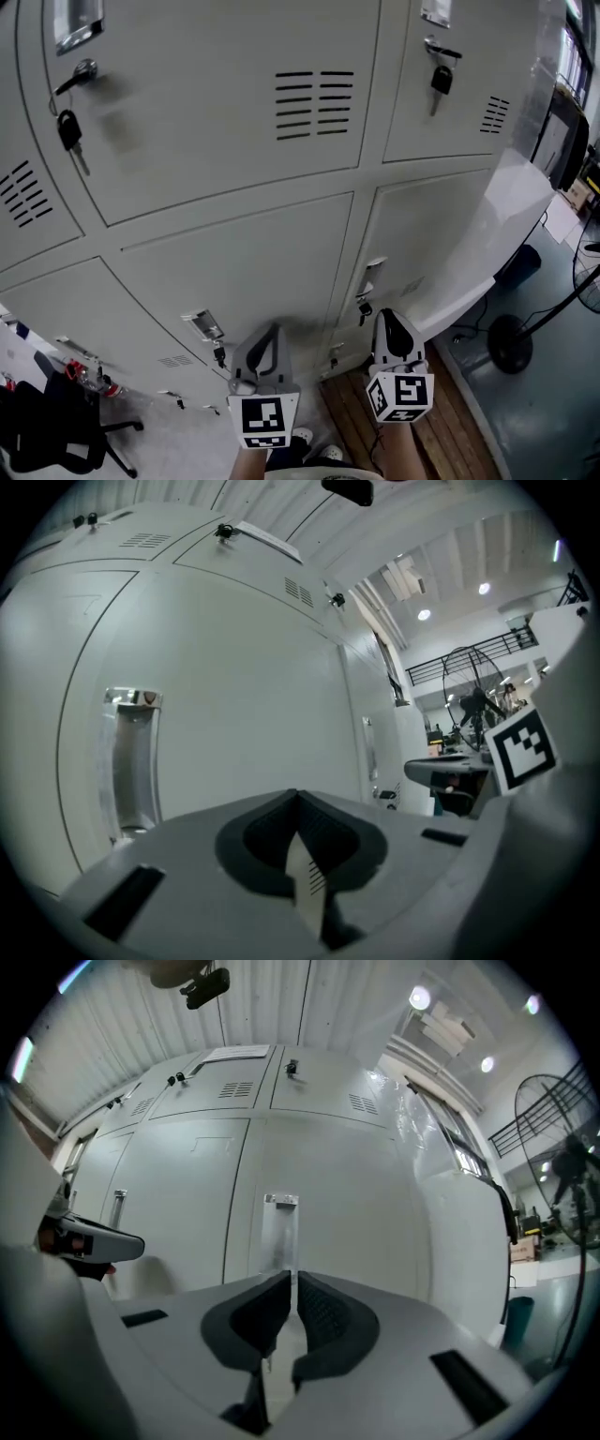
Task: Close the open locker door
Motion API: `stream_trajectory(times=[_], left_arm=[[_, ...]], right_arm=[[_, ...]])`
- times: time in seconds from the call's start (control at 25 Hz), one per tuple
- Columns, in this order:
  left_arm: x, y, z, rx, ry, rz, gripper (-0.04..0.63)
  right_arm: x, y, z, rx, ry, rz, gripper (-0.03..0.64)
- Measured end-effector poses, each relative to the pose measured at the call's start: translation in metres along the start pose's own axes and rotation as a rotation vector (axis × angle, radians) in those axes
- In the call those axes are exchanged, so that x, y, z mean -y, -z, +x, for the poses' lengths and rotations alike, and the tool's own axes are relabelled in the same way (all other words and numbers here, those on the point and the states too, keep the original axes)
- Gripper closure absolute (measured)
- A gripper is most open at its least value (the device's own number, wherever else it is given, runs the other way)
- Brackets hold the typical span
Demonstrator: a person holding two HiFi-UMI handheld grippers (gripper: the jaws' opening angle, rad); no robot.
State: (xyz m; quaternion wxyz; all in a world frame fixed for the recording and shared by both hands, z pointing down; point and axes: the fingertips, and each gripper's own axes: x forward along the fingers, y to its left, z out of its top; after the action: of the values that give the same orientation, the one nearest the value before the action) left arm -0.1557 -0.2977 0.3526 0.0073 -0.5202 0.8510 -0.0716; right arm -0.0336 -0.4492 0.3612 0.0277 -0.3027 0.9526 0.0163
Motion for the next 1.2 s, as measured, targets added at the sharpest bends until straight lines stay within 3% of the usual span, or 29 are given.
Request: stream_trajectory(times=[0.64, 1.2], left_arm=[[0.037, -0.024, 0.029, 0.054, 0.101, 0.017, 0.597], [0.054, -0.029, 0.037, 0.062, 0.135, 0.014, 0.597]], right_arm=[[0.077, -0.019, -0.054, -0.002, 0.216, -0.018, 0.598], [0.094, -0.019, -0.068, -0.005, 0.265, -0.014, 0.598]])
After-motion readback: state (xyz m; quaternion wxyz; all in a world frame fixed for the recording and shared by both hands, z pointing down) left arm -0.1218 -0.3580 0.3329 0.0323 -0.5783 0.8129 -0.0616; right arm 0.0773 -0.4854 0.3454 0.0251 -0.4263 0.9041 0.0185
